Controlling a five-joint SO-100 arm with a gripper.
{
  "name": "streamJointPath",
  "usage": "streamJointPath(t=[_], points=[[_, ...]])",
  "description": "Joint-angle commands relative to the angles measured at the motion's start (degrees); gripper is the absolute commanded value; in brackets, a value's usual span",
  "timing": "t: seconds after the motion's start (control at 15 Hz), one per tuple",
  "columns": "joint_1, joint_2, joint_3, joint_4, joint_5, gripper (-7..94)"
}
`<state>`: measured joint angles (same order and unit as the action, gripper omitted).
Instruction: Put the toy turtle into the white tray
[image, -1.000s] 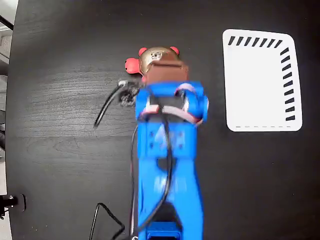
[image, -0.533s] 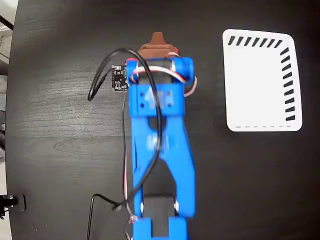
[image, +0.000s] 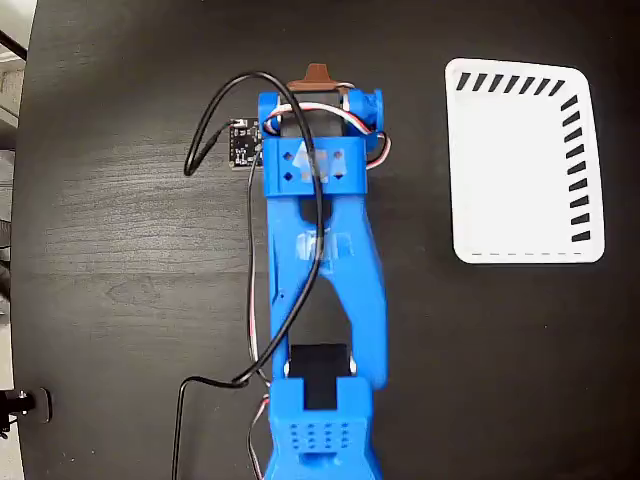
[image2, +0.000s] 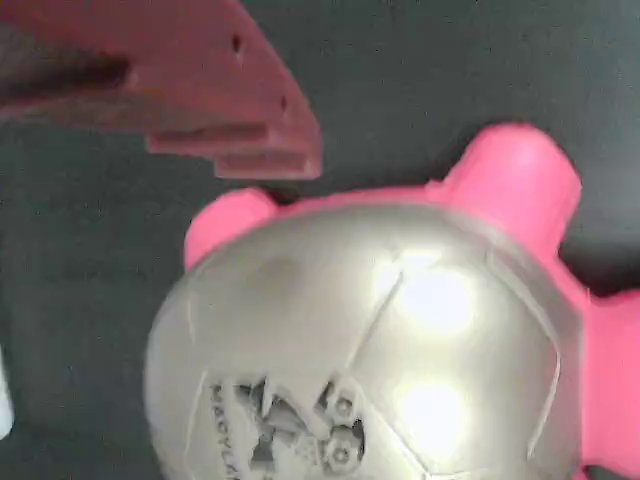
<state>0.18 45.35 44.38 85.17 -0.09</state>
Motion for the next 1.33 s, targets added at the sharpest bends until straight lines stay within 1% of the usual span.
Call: streamJointPath(t=[0.0, 0.33, 0.6, 0.8, 1.27], points=[[-0.44, -0.18, -6.77, 1.85, -0.26, 64], [-0.53, -5.10, -11.07, 3.25, -1.32, 64], [-1.14, -8.17, -16.08, 7.03, -1.58, 64], [-1.41, -11.69, -21.53, 11.07, -1.32, 64], [-0.62, -15.82, -28.13, 13.10, -2.55, 64]])
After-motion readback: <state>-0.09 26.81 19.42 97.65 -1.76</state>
